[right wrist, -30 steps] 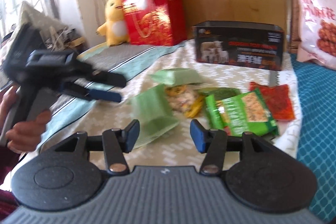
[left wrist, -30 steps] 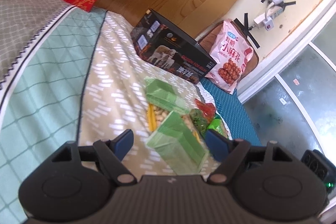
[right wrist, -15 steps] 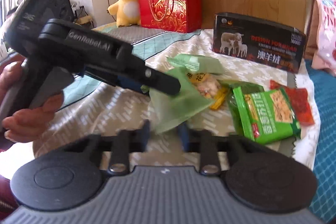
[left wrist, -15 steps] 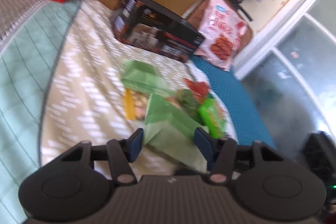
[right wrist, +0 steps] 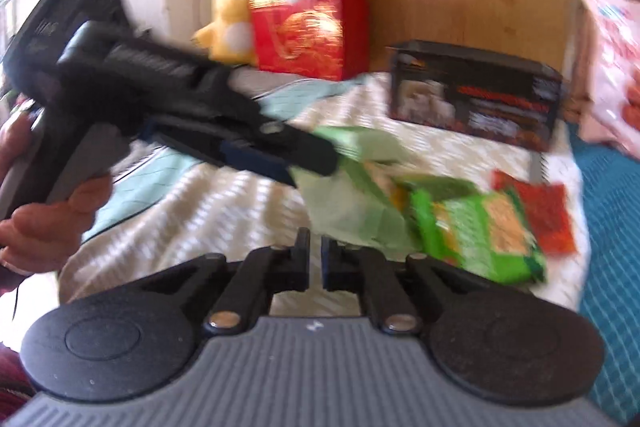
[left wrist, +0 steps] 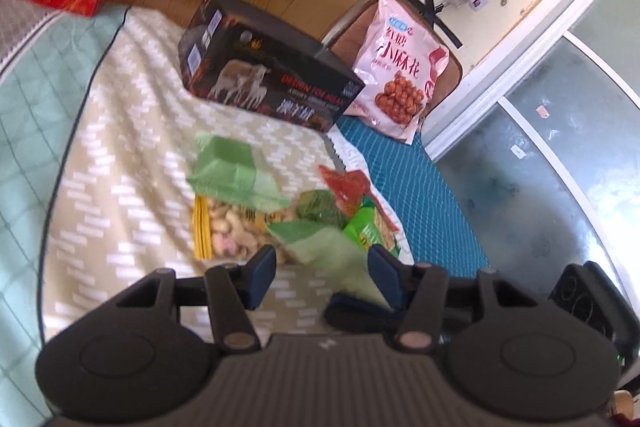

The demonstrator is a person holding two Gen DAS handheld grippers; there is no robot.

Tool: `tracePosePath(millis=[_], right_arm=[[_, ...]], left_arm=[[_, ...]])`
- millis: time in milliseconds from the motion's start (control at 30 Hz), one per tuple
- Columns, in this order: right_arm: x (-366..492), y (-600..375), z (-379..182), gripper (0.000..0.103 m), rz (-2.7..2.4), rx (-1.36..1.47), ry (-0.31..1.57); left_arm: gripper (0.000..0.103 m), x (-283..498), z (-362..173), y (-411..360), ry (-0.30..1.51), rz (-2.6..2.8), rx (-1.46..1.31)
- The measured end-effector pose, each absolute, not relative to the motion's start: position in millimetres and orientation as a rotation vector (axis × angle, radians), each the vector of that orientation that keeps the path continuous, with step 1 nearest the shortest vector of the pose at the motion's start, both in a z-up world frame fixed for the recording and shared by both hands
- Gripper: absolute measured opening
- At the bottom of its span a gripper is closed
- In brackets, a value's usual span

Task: Organize snacks
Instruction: 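Grasp the light green translucent packet with the left tool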

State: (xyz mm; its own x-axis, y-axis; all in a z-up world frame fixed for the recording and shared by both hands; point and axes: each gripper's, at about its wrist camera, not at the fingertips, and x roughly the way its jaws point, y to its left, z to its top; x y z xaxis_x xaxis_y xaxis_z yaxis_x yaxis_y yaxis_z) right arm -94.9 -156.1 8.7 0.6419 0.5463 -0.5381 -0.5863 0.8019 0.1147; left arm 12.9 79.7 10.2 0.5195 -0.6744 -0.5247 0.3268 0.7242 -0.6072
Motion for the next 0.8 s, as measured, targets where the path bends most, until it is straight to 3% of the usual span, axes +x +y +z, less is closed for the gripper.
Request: tracePosePath(millis=[133, 200, 233, 667, 800], right_arm=[[-99, -184, 9, 0.013, 0.591, 0.020, 0.593], [-101, -190, 8, 0.029, 0.559, 0.020, 0.592], [-104, -191, 6, 0.032, 0.550, 0.022, 0.593], [-114, -195, -7, 0.034, 0.520, 0.067, 0.582], [-115, -191, -7, 0.041, 0.528, 0.040, 0.573]], left_arm=[[0.062, 8, 6, 78, 0.828, -0.614, -0.470], [0.065, 4, 5, 78, 0.830, -0.606, -0.467], [0.067, 2, 4, 77, 0.827, -0.599, -0.459], [0.068, -37, -4, 87, 0.604, -0.486, -0.360], [0.067, -38, -4, 84, 0.616, -0.452, -0.334]])
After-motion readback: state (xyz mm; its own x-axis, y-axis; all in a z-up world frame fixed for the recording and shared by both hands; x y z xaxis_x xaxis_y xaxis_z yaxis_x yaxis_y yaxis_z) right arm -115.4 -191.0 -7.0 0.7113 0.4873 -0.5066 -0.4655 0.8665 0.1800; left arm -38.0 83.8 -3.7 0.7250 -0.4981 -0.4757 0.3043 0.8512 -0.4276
